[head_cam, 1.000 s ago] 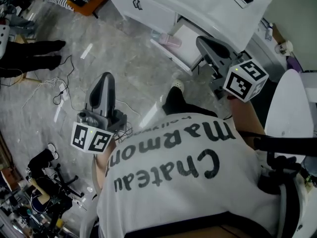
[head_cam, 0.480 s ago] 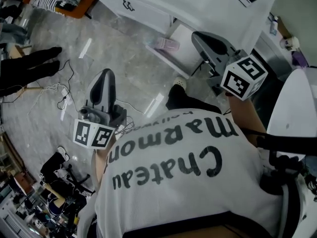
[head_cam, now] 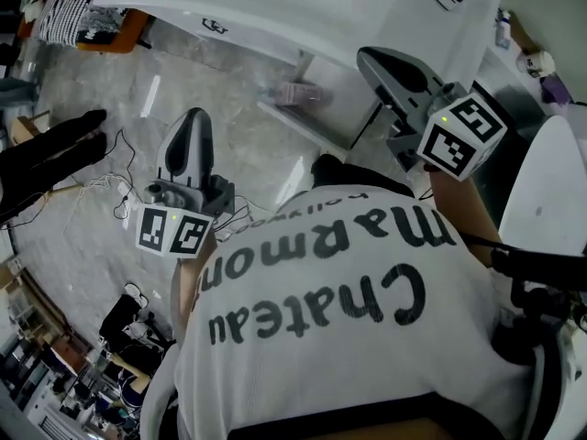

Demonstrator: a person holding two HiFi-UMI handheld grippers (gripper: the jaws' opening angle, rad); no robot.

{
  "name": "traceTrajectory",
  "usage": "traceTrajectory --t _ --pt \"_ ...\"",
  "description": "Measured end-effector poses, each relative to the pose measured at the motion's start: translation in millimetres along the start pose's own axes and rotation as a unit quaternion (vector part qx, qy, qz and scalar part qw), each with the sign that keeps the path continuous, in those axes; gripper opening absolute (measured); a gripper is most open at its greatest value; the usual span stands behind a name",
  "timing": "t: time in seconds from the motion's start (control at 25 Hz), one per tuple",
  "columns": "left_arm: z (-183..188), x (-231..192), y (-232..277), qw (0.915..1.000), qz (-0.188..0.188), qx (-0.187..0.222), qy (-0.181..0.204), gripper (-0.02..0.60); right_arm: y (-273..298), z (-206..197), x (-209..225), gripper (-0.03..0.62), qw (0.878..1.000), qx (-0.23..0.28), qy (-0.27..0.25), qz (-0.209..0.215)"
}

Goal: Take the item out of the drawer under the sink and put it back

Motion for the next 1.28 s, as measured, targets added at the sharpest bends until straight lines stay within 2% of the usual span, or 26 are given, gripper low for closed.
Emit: traceTrajectory --t 0.28,0.48,0.64,0.72,0.76,0.84,0.88,0.96,1.12,1.28 --pt "3 -12 20 0.9987 -0.043 -0.022 0.017 0.009 -7 8 0 0.011 0.999 0.024 0.010 -0.038" --pt "-5 -39 54 0.9918 -0.112 -0.053 0.032 0.011 -10 6 1 0.012 0.992 0.051 0.016 -0.115" --pt "-12 -39 78 0.9825 -0.159 -0.069 0.070 0.011 -30 5 2 0.012 0.982 0.073 0.018 -0.174" --pt "-9 -49 87 0.9734 -0.200 -0.076 0.082 0.014 -34 5 -8 0.011 0.968 0.103 0.031 -0.226" --pt "-6 -59 90 0.9667 -0.227 -0.081 0.085 0.031 -33 4 -19 0.011 0.959 0.123 0.037 -0.253" --pt "-1 -84 90 0.9529 -0.276 -0.092 0.084 0.105 -24 3 -52 0.011 0.939 0.159 0.039 -0.301" --pt "1 -96 88 0.9471 -0.294 -0.098 0.083 0.112 -18 1 -69 0.011 0.931 0.171 0.036 -0.321" --pt "-2 -112 85 0.9373 -0.320 -0.110 0.084 0.120 -7 -10 -94 0.011 0.919 0.184 0.032 -0.347" --pt "-29 -113 91 0.9177 -0.362 -0.138 0.089 0.135 0 -36 -115 0.011 0.904 0.190 0.034 -0.381" --pt "-63 -131 85 0.8904 -0.410 -0.165 0.109 0.161 21 -78 -156 0.011 0.883 0.189 0.069 -0.425"
Point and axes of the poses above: the fingertips, and each gripper's own axes: y forward along the fingers, x to its right, z out of its top, the point moved 4 cm from there along -y, backward along the fingers, and after that the axes turned 2 degrees about z, right-handed, at the moved point
